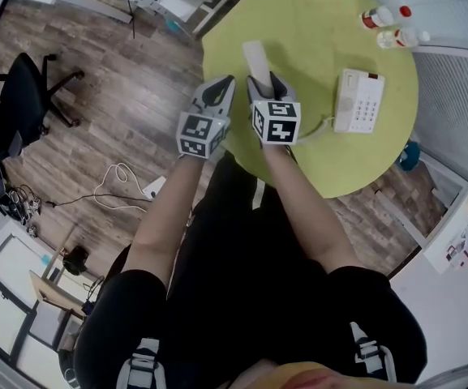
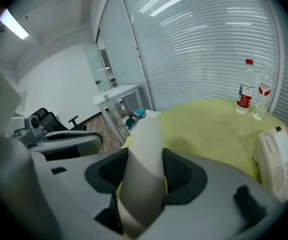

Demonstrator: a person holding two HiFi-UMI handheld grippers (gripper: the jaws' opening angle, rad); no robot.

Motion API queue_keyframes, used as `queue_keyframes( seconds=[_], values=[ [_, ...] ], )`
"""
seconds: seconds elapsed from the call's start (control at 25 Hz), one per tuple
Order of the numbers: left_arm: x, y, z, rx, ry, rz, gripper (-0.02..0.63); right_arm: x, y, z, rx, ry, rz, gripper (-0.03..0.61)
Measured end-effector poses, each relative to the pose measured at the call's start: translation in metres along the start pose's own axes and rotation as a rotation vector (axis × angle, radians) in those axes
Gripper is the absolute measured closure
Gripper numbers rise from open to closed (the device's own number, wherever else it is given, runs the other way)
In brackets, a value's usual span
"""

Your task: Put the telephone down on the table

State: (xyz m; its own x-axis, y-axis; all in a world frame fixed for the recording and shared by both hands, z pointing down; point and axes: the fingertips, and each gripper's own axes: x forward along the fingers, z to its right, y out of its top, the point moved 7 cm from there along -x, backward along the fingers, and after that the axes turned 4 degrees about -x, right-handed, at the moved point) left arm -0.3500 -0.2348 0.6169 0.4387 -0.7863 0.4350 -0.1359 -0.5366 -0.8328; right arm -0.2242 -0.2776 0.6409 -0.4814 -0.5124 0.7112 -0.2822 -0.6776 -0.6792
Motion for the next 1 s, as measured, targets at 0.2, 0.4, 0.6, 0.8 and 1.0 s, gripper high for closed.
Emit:
queue_keyframes(
  seconds=[0.2,0.4,0.6,0.8,1.0],
  values=[
    [0.000,-0.016,-0.016,-0.038,0.032,-0.013,0.601,0.026,-0.011,-0.013,-0.005,-0.008,-0.026,0.359],
    [-0.002,-0.031,-0.030,-0.073,0.059,-0.025,0.601,0.045,-0.026,-0.025,-0.013,-0.020,-0.054,0.359],
    [-0.003,-0.040,-0.039,-0.095,0.071,-0.034,0.601,0.058,-0.033,-0.035,-0.023,-0.021,-0.069,0.359],
    [-0.002,-0.046,-0.045,-0.106,0.081,-0.044,0.601,0.066,-0.039,-0.041,-0.037,-0.019,-0.090,0.359],
    [-0.004,-0.050,-0.049,-0.122,0.094,-0.043,0.601,0.071,-0.043,-0.044,-0.081,-0.032,-0.104,0.357]
  ],
)
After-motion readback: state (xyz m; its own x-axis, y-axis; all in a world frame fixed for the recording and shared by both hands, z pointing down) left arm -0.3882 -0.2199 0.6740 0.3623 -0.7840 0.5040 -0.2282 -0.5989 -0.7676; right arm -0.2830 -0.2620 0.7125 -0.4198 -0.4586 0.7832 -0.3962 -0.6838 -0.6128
